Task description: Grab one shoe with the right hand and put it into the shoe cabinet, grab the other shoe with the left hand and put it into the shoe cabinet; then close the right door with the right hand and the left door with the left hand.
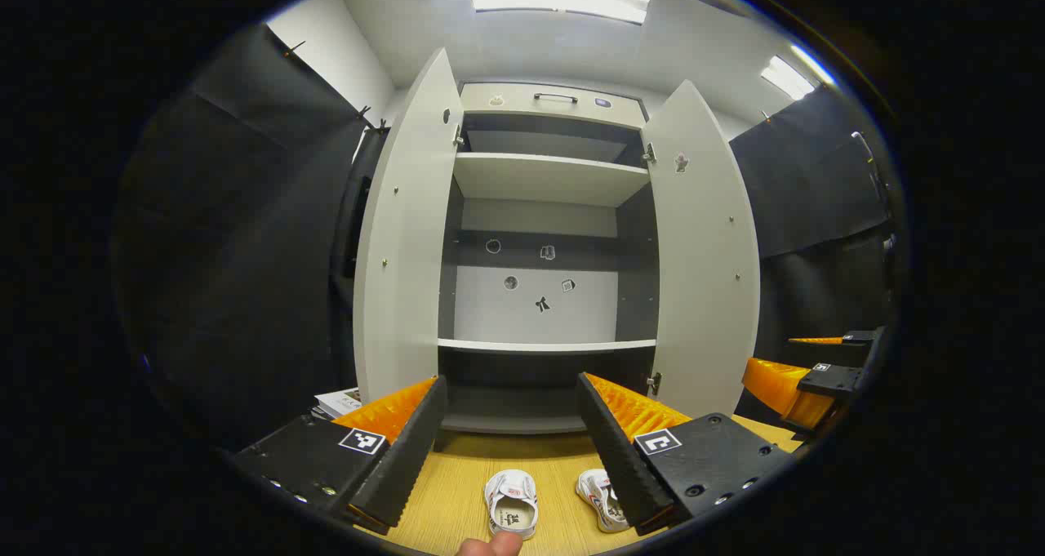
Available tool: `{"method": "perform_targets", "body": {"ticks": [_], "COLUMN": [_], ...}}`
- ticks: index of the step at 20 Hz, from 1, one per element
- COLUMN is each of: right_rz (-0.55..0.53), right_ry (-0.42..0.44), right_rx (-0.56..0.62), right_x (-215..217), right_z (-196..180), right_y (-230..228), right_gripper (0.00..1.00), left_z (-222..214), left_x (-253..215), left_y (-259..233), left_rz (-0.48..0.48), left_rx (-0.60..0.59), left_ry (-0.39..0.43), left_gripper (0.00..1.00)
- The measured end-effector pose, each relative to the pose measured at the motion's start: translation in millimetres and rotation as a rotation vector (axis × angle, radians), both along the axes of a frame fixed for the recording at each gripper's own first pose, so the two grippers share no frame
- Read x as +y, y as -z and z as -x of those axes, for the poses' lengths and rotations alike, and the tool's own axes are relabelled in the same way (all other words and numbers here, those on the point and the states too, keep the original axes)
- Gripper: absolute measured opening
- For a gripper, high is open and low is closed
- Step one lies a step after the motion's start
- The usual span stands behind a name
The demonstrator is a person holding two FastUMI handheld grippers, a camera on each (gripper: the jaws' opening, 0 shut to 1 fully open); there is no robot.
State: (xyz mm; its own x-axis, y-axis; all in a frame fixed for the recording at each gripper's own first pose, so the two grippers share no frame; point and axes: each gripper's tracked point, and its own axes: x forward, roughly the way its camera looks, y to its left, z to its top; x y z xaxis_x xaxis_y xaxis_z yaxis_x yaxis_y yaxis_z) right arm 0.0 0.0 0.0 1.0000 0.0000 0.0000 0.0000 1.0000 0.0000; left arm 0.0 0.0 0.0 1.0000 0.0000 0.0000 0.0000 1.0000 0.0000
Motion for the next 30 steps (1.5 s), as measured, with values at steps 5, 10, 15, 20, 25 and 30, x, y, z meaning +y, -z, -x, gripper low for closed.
{"method": "perform_targets", "body": {"ticks": [5, 10, 15, 20, 25, 30], "right_rz": [-0.006, 0.003, -0.007, -0.001, -0.002, 0.004], "right_ry": [-0.009, -0.005, -0.011, -0.012, -0.021, -0.053], "right_rx": [-0.002, 0.000, 0.013, 0.002, 0.008, 0.062], "right_x": [5.0, 4.2, 5.9, 6.6, 10.5, 23.0], "right_z": [-3.5, -4.6, -8.2, -9.8, -15.0, -29.4], "right_y": [-1.5, 0.5, 2.2, -0.2, 2.9, 27.7], "right_gripper": [0.98, 0.98, 0.98, 0.98, 0.98, 0.98], "left_z": [-4.5, -7.8, -10.3, -12.3, -14.9, -13.6], "left_x": [1.1, -0.9, -3.0, -1.7, 2.1, 4.5], "left_y": [-1.4, -0.5, 2.5, 2.8, 1.6, 2.0], "left_rz": [-0.001, -0.002, -0.008, -0.007, -0.012, -0.015], "left_rx": [-0.004, -0.004, 0.002, 0.001, -0.006, -0.008], "left_ry": [0.000, 0.008, 0.016, 0.015, 0.007, 0.002], "left_gripper": [0.95, 0.95, 0.95, 0.95, 0.95, 0.95]}}
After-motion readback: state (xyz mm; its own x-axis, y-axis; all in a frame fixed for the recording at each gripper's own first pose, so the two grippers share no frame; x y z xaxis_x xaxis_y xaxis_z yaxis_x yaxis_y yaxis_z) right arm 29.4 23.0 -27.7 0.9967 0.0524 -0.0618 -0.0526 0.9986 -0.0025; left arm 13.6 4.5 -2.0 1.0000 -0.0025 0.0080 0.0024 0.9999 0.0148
